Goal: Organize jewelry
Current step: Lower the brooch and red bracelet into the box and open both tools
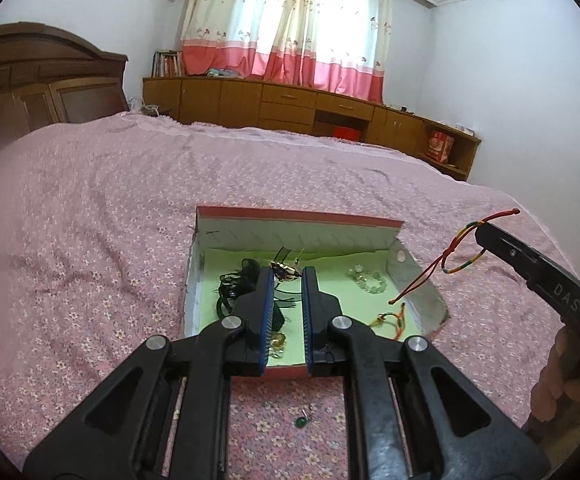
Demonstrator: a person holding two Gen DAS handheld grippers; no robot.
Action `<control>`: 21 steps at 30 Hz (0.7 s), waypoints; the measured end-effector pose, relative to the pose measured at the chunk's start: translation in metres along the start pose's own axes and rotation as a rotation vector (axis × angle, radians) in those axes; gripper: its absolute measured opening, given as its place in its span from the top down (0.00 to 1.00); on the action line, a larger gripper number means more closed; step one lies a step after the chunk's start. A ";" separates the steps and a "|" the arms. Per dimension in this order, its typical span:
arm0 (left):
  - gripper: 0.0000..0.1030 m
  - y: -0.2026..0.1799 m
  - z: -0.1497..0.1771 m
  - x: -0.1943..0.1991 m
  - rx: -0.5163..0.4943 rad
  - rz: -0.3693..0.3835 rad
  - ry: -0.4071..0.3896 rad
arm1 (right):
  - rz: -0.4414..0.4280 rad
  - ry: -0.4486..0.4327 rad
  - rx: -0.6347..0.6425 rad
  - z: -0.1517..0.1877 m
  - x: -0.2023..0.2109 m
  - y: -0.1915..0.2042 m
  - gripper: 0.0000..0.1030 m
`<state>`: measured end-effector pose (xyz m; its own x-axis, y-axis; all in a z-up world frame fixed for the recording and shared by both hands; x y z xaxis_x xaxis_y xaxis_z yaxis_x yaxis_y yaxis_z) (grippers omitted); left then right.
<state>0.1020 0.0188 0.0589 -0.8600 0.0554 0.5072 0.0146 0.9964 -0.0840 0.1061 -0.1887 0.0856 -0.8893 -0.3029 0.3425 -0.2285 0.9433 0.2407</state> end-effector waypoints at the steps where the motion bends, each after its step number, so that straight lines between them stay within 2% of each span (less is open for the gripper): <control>1: 0.95 0.001 0.001 -0.004 0.002 -0.005 0.005 | 0.004 0.006 -0.002 0.000 -0.005 -0.002 0.88; 12: 0.95 0.013 0.021 -0.046 0.029 -0.038 0.106 | 0.033 0.127 -0.072 0.026 -0.069 -0.030 0.88; 21: 0.95 0.021 0.038 -0.074 0.040 -0.049 0.177 | 0.087 0.210 -0.081 0.050 -0.100 -0.050 0.88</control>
<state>0.1465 0.0328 -0.0133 -0.7561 0.0210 0.6541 -0.0484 0.9949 -0.0880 0.1870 -0.1984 -0.0061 -0.8003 -0.2505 0.5448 -0.1143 0.9556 0.2715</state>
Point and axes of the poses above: each gripper's, at about its wrist camera, not at the fingertips, and x roughly against the way its jaws point, y to its left, z to its underside, the point moved 2 cm from there along -x, roughly the way its jaws point, and after that the axes turned 7 degrees about -z, right-handed, at the moved point
